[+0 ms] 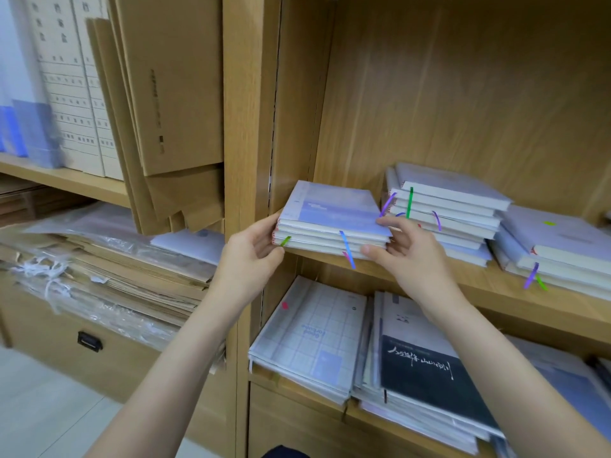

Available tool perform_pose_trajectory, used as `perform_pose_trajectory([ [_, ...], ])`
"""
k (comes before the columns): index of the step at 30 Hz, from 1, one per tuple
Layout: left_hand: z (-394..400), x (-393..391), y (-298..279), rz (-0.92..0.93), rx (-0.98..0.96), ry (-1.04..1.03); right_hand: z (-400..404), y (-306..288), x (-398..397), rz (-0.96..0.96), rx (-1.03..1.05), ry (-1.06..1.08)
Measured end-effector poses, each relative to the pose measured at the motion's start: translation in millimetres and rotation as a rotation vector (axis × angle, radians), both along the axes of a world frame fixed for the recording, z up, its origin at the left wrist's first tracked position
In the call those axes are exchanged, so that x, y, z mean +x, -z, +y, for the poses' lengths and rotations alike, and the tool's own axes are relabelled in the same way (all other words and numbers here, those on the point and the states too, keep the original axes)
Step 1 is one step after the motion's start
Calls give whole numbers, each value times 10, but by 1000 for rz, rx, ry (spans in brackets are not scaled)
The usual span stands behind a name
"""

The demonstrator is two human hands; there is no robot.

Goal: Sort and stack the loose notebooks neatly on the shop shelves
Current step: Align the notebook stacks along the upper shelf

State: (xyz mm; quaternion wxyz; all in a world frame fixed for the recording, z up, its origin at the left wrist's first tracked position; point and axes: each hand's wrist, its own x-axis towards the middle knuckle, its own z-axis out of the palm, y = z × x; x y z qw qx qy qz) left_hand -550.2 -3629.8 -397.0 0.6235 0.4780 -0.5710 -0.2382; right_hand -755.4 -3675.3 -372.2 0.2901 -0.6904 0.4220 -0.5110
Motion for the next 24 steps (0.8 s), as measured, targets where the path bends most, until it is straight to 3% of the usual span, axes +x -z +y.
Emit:
perform_pose_trajectory([
  [24, -48, 12, 58, -62, -41, -170, 27, 63, 3, -6, -52, -7],
])
